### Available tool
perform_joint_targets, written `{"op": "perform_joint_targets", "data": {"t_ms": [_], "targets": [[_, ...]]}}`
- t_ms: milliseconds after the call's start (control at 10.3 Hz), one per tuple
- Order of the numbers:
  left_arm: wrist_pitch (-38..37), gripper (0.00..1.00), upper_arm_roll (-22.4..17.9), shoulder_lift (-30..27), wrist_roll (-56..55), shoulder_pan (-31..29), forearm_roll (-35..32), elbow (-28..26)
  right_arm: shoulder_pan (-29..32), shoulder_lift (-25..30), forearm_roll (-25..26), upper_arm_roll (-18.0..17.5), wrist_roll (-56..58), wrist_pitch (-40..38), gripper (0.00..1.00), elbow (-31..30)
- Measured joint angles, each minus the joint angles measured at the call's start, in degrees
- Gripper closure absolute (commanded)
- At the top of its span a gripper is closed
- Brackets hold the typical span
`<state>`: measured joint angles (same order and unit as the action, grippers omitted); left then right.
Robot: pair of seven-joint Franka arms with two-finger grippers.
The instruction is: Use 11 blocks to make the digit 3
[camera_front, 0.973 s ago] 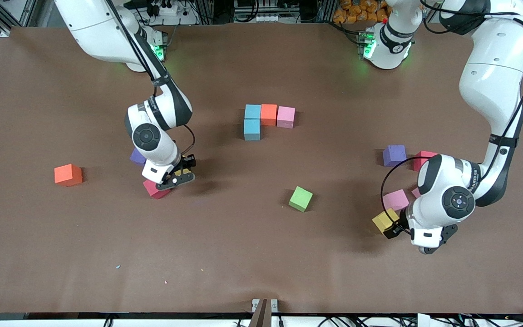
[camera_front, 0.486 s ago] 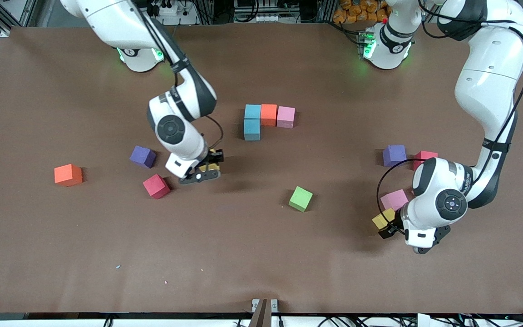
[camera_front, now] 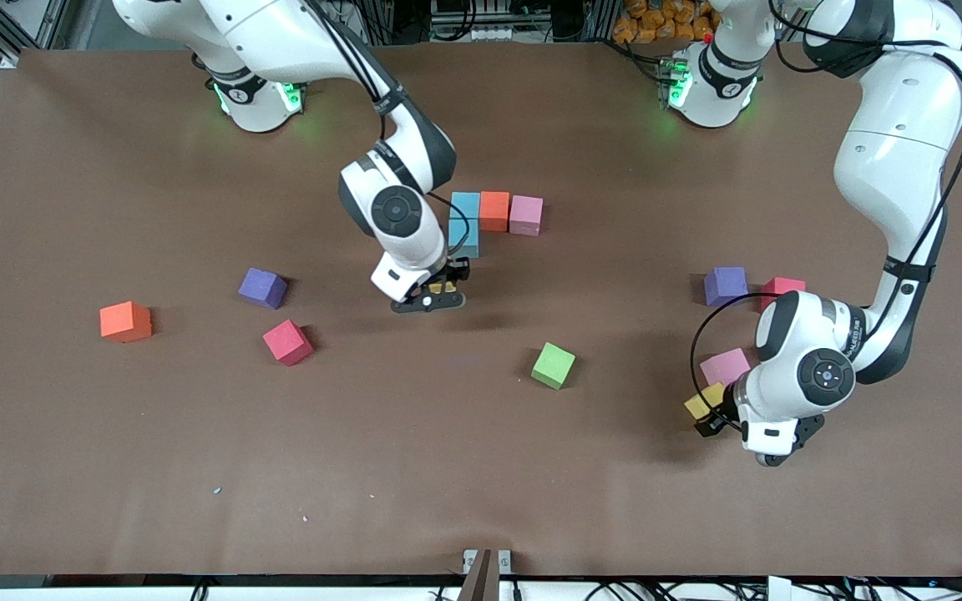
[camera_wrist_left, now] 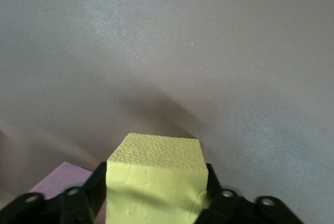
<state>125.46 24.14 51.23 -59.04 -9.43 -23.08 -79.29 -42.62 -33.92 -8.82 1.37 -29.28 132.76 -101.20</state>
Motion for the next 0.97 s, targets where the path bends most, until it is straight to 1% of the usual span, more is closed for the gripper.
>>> {"op": "perform_joint_targets", "data": {"t_ms": [292, 681, 973], "targets": [[0.01, 1.0, 0.04, 0.0, -5.98, 1.76, 0.0, 0.13, -1.69, -2.62, 4.42, 0.04, -5.14, 0.3, 0.94, 2.06], [0.01, 1.0, 0.32, -0.15, -14.5, 4.13, 0.57, 0.94, -2.14, -3.39, 4.56, 0.01, -8.8, 1.22, 0.94, 3.04], [-0.01, 1.0, 0.57, -1.22, -21.34, 6.11, 2.62, 1.44, -2.63, -4.02, 4.14, -0.07, -10.25, 1.39, 0.94, 3.07]]}}
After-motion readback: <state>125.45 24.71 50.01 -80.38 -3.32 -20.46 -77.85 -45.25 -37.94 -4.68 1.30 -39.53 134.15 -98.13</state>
